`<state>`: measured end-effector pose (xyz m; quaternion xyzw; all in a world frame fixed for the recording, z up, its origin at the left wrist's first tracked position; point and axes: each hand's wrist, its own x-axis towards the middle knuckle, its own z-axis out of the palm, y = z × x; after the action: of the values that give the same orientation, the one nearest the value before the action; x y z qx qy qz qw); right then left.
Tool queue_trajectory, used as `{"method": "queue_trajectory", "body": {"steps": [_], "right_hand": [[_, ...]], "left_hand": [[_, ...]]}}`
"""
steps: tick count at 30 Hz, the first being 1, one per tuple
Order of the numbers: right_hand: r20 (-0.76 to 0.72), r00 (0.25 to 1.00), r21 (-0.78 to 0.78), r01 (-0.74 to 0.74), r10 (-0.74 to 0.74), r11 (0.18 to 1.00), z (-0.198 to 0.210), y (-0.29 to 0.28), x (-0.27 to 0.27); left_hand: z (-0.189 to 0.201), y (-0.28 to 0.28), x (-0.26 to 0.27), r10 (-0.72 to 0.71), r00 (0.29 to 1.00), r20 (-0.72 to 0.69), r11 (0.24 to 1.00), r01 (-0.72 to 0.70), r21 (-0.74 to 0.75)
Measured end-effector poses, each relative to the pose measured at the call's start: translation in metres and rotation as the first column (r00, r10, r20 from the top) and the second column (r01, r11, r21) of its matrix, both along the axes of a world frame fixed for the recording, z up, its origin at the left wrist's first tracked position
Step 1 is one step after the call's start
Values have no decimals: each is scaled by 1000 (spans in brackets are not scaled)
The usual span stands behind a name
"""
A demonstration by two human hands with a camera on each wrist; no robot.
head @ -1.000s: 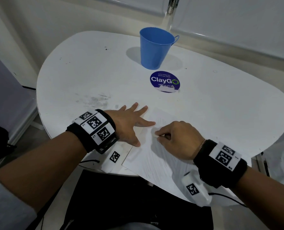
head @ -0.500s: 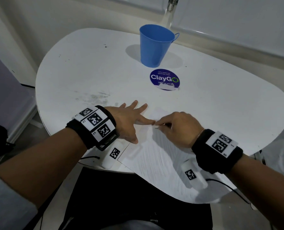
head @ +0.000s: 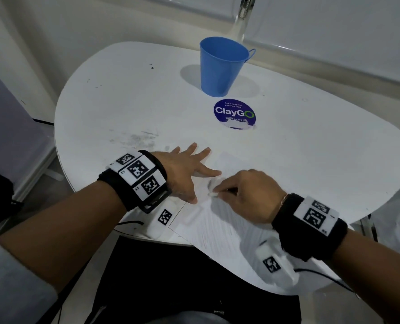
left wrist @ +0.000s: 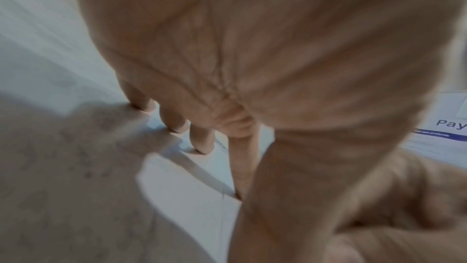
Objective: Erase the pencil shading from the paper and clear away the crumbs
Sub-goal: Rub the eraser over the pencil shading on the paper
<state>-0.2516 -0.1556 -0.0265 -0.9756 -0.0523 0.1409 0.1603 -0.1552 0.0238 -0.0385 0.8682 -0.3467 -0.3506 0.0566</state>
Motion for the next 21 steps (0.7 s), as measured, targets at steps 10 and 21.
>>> {"method": "queue_trajectory", "body": {"steps": [10, 21], "right_hand": [[35, 997, -40, 71, -70, 997, 6, -5, 2], [79, 989, -78, 133, -127, 988, 5, -10, 2]], "left_hand": [[2, 0, -1, 5, 1000, -4, 1000, -5, -4], [6, -2, -4, -1, 1000, 5, 1000, 1, 15]]}}
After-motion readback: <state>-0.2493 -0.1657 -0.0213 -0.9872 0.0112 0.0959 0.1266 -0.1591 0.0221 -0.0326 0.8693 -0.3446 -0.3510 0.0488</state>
